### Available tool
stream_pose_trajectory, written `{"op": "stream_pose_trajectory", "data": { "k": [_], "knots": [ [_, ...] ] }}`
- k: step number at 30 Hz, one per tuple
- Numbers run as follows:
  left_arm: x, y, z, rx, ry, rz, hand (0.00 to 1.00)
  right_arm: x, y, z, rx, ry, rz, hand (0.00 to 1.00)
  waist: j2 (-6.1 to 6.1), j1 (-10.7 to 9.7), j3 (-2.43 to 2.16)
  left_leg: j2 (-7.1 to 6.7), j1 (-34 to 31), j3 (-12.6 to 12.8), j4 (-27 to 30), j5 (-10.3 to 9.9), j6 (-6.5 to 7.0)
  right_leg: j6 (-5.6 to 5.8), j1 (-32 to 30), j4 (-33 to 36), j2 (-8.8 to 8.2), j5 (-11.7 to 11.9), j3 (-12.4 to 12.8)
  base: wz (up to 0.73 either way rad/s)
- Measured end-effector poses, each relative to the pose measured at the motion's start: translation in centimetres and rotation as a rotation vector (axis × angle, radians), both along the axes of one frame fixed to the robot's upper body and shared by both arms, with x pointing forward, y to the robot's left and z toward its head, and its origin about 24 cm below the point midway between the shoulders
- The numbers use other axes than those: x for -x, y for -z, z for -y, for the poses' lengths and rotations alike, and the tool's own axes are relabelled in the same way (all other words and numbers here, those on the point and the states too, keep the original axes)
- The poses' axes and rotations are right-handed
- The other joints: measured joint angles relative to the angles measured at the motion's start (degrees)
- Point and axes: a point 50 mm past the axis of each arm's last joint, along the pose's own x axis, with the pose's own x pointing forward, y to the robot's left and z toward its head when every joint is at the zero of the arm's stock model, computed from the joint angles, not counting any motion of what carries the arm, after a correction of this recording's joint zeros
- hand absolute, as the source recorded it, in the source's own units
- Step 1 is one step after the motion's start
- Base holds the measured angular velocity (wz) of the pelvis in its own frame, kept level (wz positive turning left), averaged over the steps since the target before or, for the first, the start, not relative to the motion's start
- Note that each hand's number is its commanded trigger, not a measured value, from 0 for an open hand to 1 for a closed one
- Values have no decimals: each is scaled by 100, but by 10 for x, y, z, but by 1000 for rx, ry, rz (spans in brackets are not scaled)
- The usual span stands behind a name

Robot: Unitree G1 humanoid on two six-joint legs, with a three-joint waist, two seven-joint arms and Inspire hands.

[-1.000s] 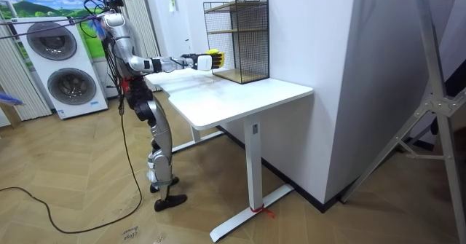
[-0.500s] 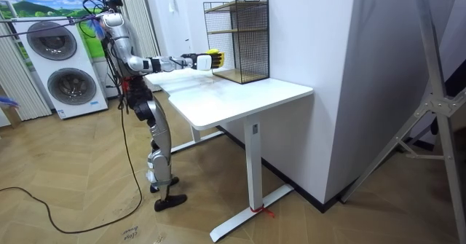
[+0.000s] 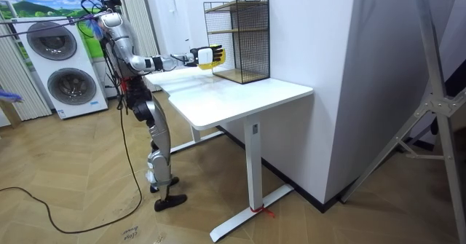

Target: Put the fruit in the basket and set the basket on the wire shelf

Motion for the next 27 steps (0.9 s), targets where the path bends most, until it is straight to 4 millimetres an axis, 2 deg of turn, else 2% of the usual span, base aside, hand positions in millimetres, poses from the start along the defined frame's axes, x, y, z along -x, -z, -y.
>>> {"op": "stream_pose_trajectory", "data": {
  "k": [7,9,11,14,15,17,20,27],
  "knots": [
    [0,0,2,-41,-1,6,0,3,-7,-3,-5,19,29,0,14,17,-12,1,-6,-4,-2,0,0,-2,-4,0,0,1,-12,0],
    [0,0,4,-30,0,2,0,7,-8,-2,-12,28,39,0,24,23,-28,1,4,-13,7,1,0,-2,8,-1,-2,1,-11,0],
    [0,0,5,-12,2,-1,0,13,-4,-1,-20,45,27,0,17,38,-65,0,16,-18,22,4,-4,-2,19,-1,-2,1,-7,0],
    [0,-8,9,1,10,33,0,16,1,0,-20,63,2,0,14,32,-69,0,69,-16,0,4,-4,-2,68,-2,-1,1,-10,0],
    [0,-12,9,5,11,49,0,17,2,0,-21,68,-2,0,14,22,-69,1,86,-17,-22,4,-4,-2,87,-4,0,1,-13,0],
    [0,-27,11,19,18,117,0,17,3,0,-32,71,-9,0,16,-31,-102,-5,162,-7,-87,16,-10,-2,138,-20,-3,1,-12,-2],
    [1,-32,12,21,25,138,0,18,2,0,-56,77,6,0,18,-148,-136,-5,306,-14,-203,40,-33,-12,272,-82,2,9,-34,0],
    [1,-32,14,13,52,142,0,19,6,1,-78,86,-9,0,8,-240,-138,3,412,-9,-396,110,-85,-19,283,-111,21,12,-69,0]
  ]
}}
